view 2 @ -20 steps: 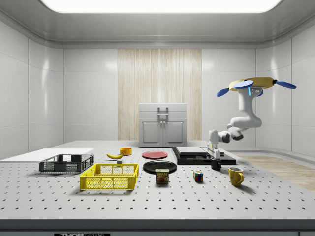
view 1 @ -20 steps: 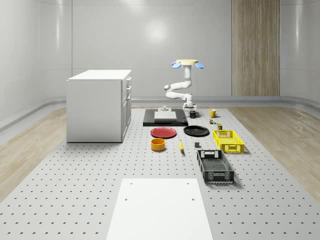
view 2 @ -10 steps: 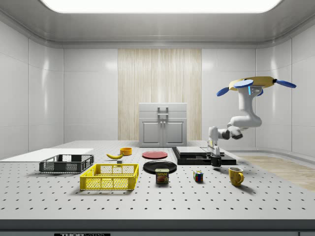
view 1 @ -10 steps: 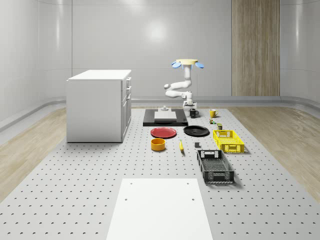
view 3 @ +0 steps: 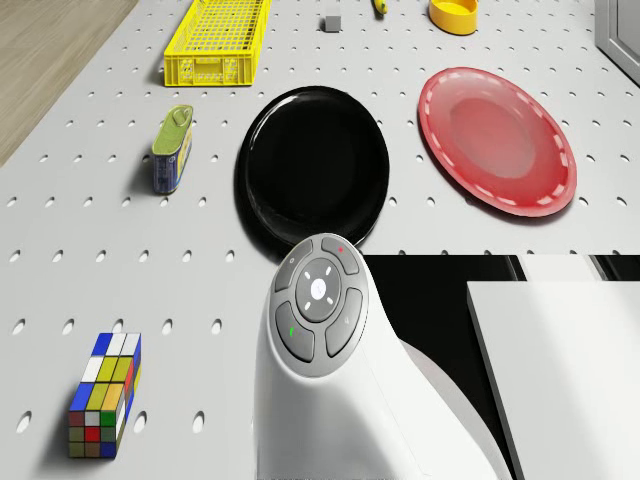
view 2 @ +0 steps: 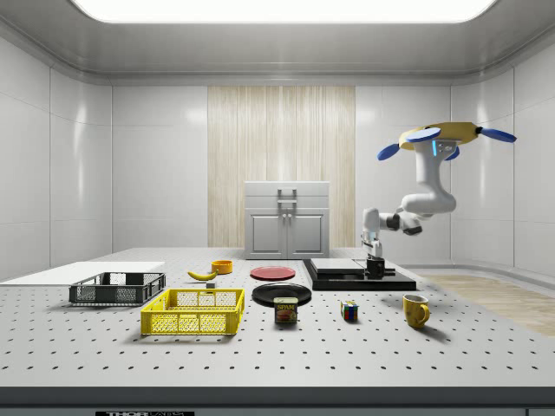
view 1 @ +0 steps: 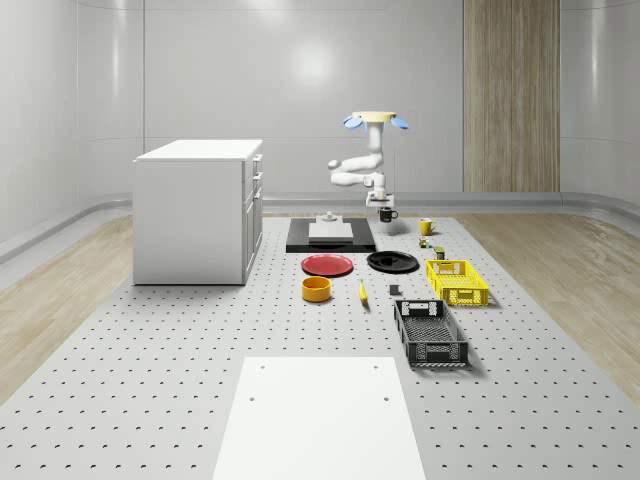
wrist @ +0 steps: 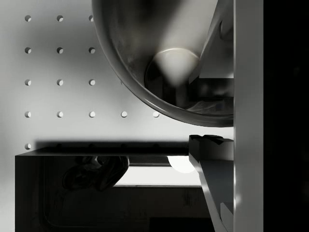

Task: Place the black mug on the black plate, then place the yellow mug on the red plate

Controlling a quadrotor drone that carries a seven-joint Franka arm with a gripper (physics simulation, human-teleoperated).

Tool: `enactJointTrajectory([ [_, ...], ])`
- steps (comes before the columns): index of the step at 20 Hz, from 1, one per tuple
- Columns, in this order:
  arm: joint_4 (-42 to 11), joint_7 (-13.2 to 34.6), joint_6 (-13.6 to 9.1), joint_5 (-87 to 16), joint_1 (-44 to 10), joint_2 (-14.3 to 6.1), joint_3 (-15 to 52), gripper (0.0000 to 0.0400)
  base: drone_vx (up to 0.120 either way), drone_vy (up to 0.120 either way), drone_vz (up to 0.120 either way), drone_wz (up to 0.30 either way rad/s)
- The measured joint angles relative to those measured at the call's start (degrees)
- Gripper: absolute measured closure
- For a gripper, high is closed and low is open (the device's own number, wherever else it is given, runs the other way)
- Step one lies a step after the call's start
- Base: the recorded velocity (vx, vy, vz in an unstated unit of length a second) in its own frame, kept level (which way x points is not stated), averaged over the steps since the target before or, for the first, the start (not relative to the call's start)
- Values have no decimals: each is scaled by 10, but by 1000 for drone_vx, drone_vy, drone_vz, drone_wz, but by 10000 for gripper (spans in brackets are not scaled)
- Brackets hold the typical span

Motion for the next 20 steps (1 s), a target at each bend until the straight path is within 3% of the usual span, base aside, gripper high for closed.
enactJointTrajectory([
  [20,0,8,16,15,-9,-19,10,300,120,0,4,0],
])
